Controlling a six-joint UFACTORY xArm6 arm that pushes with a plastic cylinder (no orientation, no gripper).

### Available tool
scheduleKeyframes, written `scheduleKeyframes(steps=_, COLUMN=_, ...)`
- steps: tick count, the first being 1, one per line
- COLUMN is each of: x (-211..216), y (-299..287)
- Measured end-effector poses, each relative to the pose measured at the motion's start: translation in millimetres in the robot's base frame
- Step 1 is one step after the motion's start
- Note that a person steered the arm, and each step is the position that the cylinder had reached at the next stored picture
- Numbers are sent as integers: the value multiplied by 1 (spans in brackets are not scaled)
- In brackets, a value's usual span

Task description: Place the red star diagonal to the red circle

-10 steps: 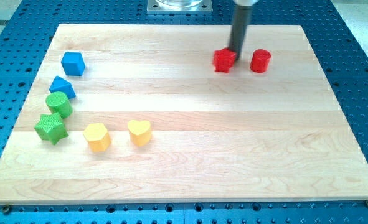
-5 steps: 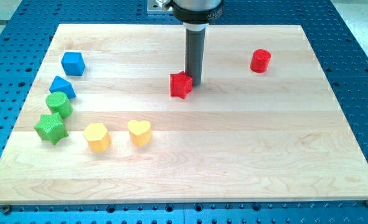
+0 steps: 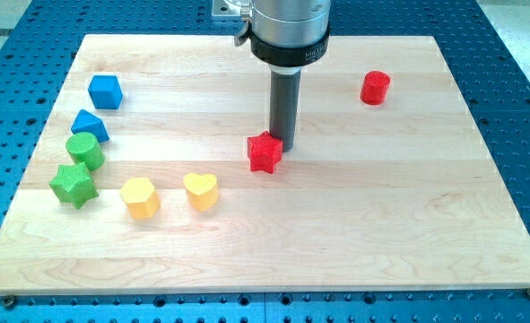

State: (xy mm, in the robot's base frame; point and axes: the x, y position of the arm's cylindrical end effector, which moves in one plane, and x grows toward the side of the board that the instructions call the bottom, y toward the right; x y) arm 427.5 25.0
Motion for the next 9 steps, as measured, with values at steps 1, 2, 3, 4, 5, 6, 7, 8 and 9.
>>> scheduleKeyframes(steps=1, x=-6, y=-32)
scheduleKeyframes(steps=2, x=13, y=-51)
scheduleKeyframes(steps=3, x=56, y=-17)
scheduleKeyframes(steps=4, x=61, y=-3)
scheduleKeyframes(steps=5, x=119, y=47)
scheduleKeyframes(steps=6, x=181, y=-3)
scheduleKeyframes(steps=7, x=144, y=-6)
scheduleKeyframes(steps=8, x=104, y=-6)
scheduleKeyframes(steps=9, x=114, y=58)
